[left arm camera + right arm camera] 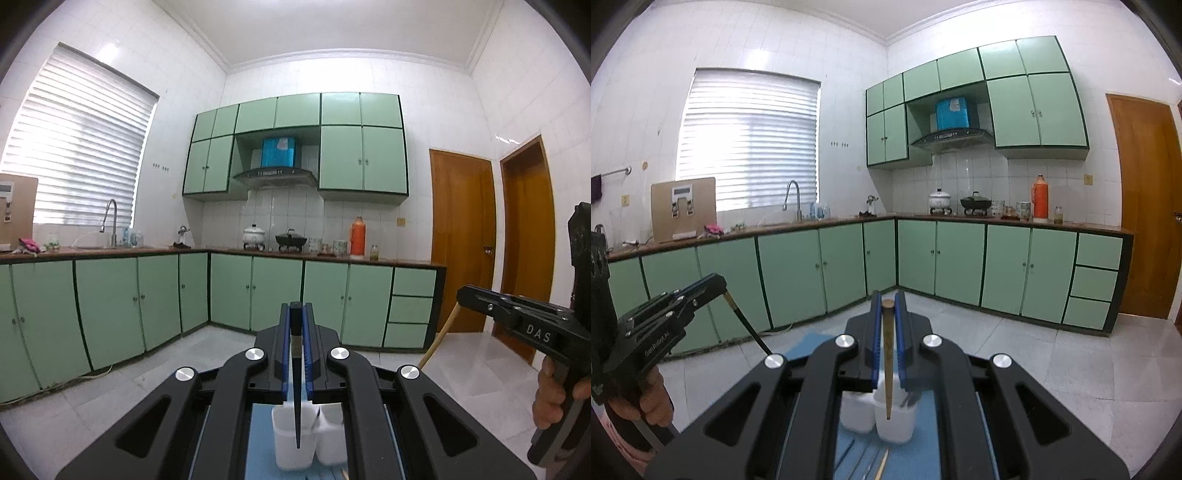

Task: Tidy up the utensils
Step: 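Lift both chopsticks and carry them toward the white holder, then lower both chopsticks into the white holder and open both tools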

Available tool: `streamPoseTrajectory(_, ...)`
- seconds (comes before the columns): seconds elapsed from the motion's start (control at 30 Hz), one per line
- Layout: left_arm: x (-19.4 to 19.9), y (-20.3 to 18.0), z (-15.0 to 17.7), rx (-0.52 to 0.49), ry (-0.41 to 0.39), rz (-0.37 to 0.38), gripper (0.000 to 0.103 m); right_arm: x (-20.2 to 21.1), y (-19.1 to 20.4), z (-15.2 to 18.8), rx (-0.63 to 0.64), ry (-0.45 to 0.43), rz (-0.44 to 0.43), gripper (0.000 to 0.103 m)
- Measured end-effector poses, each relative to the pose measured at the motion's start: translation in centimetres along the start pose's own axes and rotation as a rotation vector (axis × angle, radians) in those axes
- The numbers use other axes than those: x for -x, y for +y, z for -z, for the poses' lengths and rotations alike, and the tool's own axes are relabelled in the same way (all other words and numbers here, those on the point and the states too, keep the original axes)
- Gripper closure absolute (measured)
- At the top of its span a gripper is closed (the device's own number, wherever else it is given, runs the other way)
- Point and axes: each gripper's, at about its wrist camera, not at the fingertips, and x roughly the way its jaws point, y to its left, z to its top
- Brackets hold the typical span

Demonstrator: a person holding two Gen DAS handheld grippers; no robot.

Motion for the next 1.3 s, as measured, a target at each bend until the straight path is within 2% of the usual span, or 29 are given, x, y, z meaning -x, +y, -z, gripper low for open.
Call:
streamPoseTrajectory(0.17, -3.7, -0.1, -0.3, -0.009, -0.013, -0.024, 0.097, -4.2, -0.5, -0.7, 0.013, 0.020, 0.016, 0.097)
streamPoseTrajectory(0.3, -7.2, 0.4, 0.5, 0.006, 0.010, -0.023, 0.097, -7.5, -0.6, -0.2, 0.013, 0.046, 0.011, 0.097)
streamPoseTrajectory(0.43, -10.9, 0.8, 2.3, 0.012, 0.061, -0.024, 0.097, -10.4, -0.7, 1.4, -0.006, 0.087, -0.011, 0.097)
streamPoseTrajectory(0.67, -15.0, 1.5, 5.8, 0.017, 0.150, -0.036, 0.097, -14.0, -1.0, 4.7, -0.058, 0.157, -0.022, 0.097)
streamPoseTrajectory(0.93, -16.3, 2.4, 8.9, 0.029, 0.210, -0.042, 0.097, -16.2, -1.5, 7.5, -0.104, 0.215, -0.015, 0.097)
streamPoseTrajectory(1.2, -16.3, 3.4, 9.9, 0.050, 0.237, -0.056, 0.096, -16.1, -2.9, 8.7, -0.153, 0.228, 0.024, 0.094)
streamPoseTrajectory(1.3, -16.0, 3.8, 9.7, 0.069, 0.242, -0.051, 0.085, -16.1, -3.5, 9.1, -0.162, 0.240, 0.044, 0.089)
